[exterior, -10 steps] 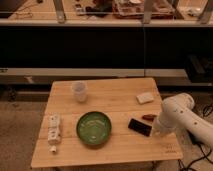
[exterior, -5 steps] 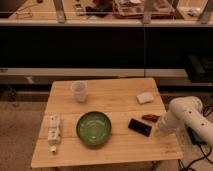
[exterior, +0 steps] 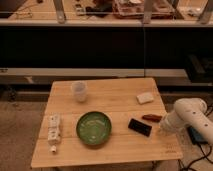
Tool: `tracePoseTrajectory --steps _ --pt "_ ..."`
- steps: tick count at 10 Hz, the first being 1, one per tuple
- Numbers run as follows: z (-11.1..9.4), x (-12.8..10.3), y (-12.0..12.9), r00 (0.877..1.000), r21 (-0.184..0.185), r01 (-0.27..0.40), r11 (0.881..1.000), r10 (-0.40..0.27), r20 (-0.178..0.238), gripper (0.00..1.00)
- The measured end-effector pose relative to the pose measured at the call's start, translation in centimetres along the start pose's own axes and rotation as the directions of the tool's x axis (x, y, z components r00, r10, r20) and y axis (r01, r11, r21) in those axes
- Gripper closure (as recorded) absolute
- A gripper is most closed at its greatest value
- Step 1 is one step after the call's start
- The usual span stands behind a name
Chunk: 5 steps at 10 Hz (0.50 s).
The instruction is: Push the eraser across the table
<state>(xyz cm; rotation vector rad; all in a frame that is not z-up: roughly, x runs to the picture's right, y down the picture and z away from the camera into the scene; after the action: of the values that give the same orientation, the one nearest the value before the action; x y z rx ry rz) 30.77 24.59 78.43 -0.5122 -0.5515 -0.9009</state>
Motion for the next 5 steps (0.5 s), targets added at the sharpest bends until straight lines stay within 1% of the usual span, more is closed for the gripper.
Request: tracePoseTrajectory --steps 5 --pt "1.7 0.9 -0.1 1.0 0.025 0.005 1.0 -0.005 -0.011 1.0"
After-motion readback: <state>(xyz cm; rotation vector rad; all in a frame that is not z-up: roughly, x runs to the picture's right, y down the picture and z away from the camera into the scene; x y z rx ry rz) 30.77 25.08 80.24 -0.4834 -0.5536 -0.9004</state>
